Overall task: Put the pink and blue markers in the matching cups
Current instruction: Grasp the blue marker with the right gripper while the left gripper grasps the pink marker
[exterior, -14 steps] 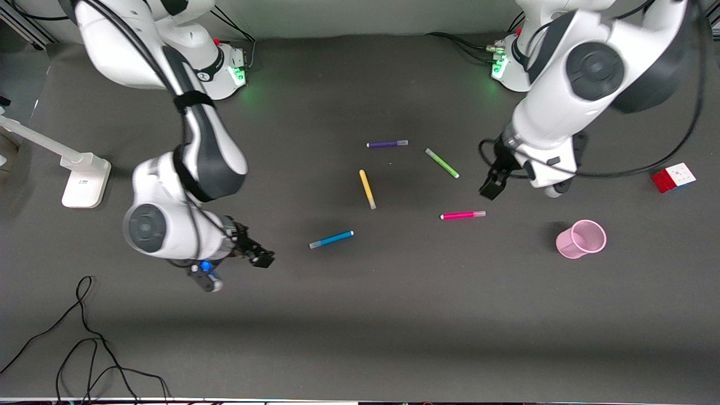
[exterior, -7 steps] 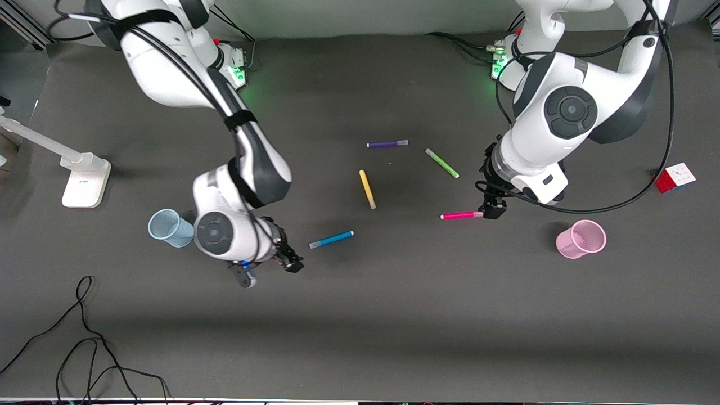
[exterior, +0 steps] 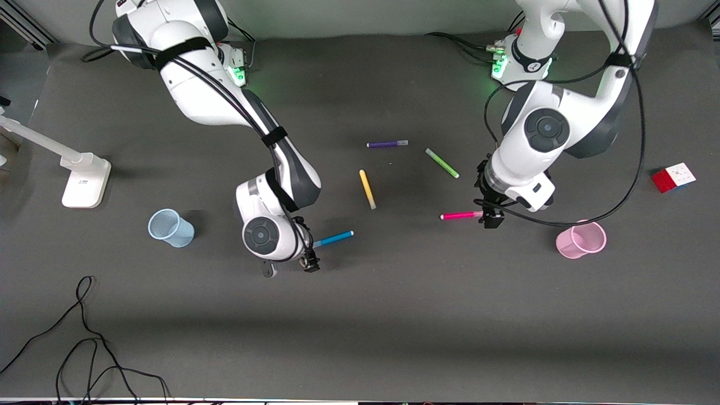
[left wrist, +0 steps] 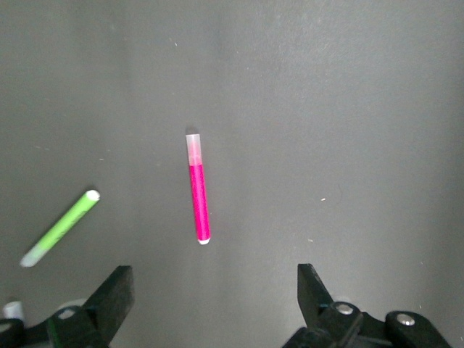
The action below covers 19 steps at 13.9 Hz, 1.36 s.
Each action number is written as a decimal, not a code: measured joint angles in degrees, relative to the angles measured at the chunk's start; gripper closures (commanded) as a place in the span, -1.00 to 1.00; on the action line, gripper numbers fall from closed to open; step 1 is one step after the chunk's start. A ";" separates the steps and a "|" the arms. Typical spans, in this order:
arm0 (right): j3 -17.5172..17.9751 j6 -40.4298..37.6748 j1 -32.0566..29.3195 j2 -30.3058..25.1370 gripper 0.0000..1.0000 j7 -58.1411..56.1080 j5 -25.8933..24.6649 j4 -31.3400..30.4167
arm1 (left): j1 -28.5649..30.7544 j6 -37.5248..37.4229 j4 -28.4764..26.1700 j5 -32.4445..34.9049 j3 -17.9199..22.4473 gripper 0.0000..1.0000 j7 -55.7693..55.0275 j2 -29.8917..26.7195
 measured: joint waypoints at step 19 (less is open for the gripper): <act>-1.54 0.89 1.37 1.73 1.00 0.88 -0.71 1.65 | -0.83 19.23 -3.83 22.06 1.67 -1.00 -23.68 17.68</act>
